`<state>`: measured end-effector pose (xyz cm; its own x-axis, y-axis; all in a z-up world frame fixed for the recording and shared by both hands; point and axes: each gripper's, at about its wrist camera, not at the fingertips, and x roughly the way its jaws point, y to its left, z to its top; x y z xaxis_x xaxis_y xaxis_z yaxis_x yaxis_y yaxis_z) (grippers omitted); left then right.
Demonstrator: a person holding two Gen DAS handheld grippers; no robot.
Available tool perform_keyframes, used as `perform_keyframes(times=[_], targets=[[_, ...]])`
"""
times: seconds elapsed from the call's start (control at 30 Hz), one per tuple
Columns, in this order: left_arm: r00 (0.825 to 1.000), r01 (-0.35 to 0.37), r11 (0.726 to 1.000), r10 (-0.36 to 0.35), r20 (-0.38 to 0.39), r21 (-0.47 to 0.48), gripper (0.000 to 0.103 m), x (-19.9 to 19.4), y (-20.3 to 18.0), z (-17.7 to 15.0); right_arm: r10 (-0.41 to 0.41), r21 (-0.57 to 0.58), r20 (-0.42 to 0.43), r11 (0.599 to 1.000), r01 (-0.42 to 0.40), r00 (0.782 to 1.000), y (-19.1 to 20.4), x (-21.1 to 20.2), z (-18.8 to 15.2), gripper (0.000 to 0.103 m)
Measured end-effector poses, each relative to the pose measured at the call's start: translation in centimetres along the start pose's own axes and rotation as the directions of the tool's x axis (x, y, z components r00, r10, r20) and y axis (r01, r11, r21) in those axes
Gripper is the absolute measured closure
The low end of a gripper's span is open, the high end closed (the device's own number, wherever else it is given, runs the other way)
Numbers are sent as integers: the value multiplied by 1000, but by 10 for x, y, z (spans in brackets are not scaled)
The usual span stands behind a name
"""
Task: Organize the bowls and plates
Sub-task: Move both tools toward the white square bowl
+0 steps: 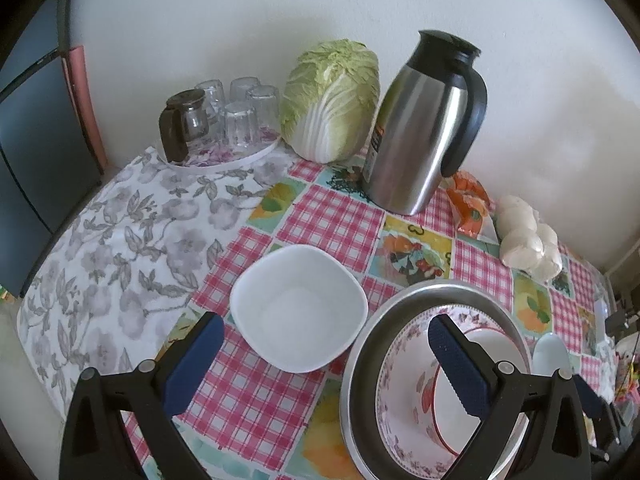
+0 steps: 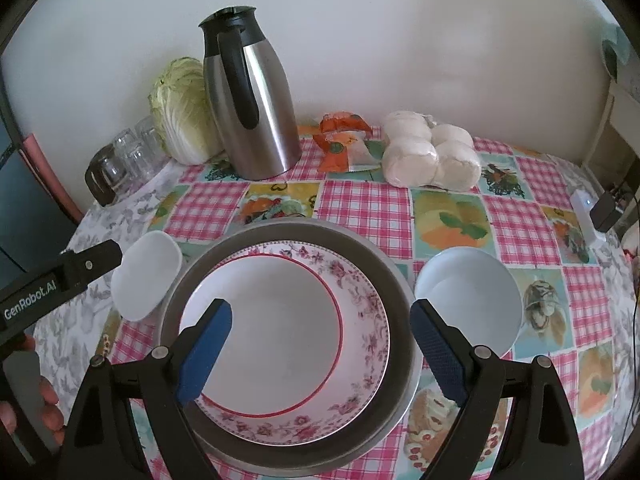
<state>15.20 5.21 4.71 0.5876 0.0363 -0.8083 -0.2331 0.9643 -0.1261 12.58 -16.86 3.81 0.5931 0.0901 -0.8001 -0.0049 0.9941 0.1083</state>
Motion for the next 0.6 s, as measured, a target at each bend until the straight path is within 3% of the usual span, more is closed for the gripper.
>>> perform_keyframes(times=[0.1, 0.37, 0.6], targets=[[1000, 0, 1000, 1, 25, -18, 0, -3, 6, 3, -40, -17, 25, 999, 41, 999, 3, -4, -2, 12], [999, -21, 997, 24, 36, -78, 0, -2, 30, 8, -22, -33, 18, 999, 22, 1000, 12, -3, -4, 12], [998, 62, 983, -57, 31, -171, 0, 6, 60, 12, -30, -76, 34, 997, 32, 999, 28, -7, -6, 12]])
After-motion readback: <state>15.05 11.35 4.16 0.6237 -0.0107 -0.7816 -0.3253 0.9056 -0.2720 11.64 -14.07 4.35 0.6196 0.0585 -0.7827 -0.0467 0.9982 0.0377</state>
